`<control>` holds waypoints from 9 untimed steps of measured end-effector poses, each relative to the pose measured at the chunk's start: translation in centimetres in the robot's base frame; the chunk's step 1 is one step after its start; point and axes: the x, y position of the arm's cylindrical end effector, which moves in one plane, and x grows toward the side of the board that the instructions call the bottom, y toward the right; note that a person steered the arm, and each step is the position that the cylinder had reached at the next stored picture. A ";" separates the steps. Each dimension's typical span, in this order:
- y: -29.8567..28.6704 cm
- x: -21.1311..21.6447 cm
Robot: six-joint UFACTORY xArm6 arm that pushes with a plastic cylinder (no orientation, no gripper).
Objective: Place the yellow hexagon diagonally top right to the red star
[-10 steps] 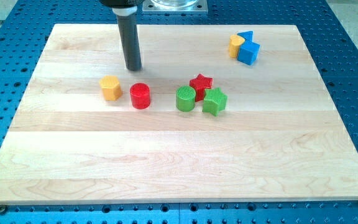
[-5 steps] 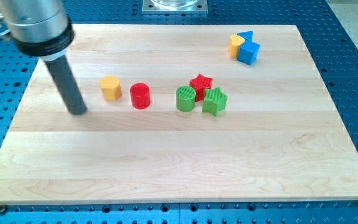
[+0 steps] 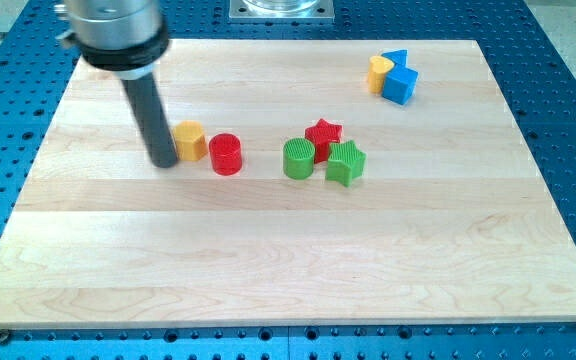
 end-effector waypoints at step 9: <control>19.7 -7.5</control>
